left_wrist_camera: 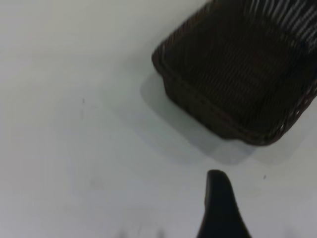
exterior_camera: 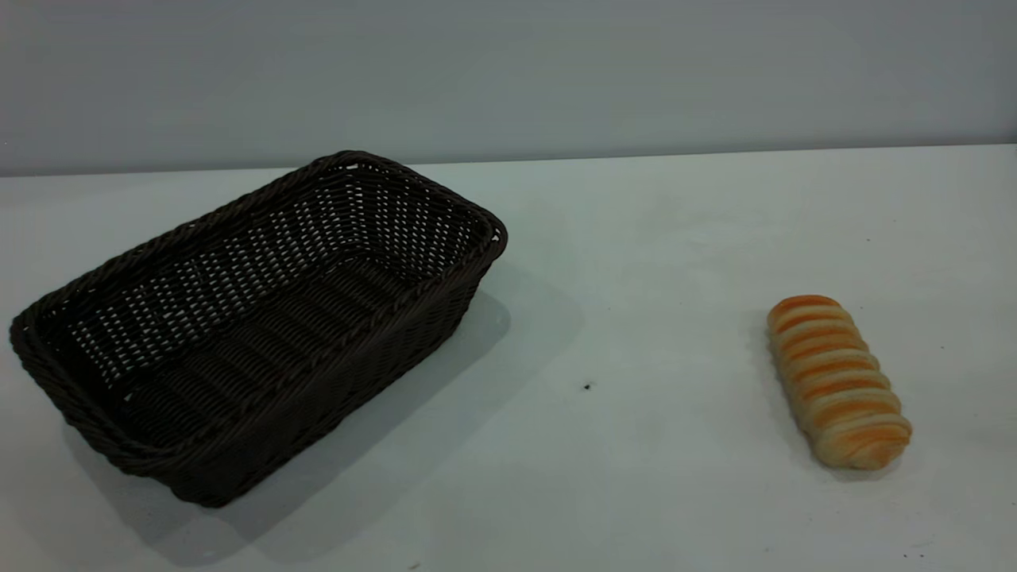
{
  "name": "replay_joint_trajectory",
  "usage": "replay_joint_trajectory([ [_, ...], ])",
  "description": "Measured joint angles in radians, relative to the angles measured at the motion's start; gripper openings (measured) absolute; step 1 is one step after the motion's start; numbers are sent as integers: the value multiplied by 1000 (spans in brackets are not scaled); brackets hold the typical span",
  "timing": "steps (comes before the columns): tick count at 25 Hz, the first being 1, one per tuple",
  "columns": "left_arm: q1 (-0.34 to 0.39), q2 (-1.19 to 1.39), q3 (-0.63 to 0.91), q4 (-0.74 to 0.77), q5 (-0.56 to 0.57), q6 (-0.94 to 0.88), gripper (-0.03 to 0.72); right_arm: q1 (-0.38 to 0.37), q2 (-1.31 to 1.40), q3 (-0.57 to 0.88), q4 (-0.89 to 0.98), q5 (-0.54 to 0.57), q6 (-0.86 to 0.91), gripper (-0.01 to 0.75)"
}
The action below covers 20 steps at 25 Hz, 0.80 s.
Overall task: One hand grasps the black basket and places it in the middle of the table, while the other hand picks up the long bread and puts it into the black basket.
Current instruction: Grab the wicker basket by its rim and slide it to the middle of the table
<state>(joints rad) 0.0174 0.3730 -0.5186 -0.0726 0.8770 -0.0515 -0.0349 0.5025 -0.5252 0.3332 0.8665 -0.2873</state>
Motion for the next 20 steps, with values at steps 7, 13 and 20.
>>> replay_joint_trajectory([
  [7, 0, 361, 0, -9, -108, -129, 537, 0, 167, -38, 114, -52, -157, 450],
  [13, 0, 590, 0, -45, -192, -175, 537, 0, 196, -38, 136, -67, -182, 513],
  [20, 0, 883, -116, -54, -248, -202, 537, 0, 196, -38, 156, -71, -193, 514],
])
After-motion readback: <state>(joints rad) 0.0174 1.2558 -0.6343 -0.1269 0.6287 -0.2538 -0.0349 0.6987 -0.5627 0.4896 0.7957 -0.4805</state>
